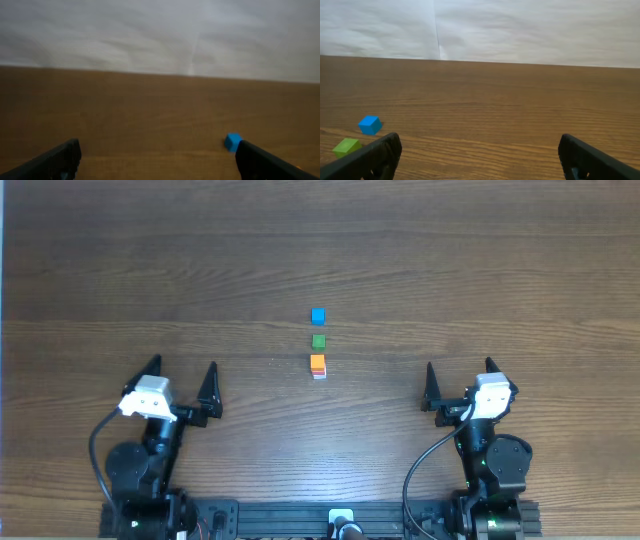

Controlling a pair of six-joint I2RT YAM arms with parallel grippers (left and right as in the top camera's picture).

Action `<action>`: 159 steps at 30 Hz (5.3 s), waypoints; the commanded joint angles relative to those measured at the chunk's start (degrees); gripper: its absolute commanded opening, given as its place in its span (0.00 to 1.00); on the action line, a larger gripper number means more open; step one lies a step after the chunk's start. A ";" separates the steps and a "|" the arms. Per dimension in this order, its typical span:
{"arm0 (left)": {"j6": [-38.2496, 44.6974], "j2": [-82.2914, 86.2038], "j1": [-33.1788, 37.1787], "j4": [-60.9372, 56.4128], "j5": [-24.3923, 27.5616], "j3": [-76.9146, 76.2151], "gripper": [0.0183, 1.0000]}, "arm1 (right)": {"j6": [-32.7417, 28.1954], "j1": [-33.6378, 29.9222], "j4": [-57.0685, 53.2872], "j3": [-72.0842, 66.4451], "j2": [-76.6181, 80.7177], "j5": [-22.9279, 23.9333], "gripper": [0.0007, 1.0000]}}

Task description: Stack Cubes

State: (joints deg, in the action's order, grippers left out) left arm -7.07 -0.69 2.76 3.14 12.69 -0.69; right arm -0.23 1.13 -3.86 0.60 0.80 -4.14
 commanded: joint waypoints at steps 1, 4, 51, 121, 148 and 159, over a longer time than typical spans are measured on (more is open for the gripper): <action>2.93 0.52 0.37 0.11 0.74 0.33 1.00 | -0.07 0.26 -0.20 -0.28 -0.50 0.11 0.99; 3.87 0.50 0.37 0.09 0.79 0.33 1.00 | -0.07 0.26 -0.20 -0.31 -0.50 0.11 0.99; 3.85 0.42 0.35 0.09 0.76 0.33 1.00 | -2.80 0.31 1.42 33.79 27.32 -5.77 0.99; 3.87 0.42 0.35 0.09 0.79 0.33 1.00 | 33.42 33.20 -55.58 101.35 129.74 2.03 0.88; 3.85 0.42 0.35 0.09 0.79 0.33 1.00 | 33.42 33.66 -55.30 101.35 129.72 1.62 0.20; 3.87 0.42 0.35 0.09 0.79 0.33 1.00 | 33.42 33.81 -55.76 101.39 127.84 1.62 0.15</action>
State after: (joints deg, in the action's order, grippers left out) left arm -4.05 -0.62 2.76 3.20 13.13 -0.64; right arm 32.99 34.28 -59.42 100.86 129.82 -2.20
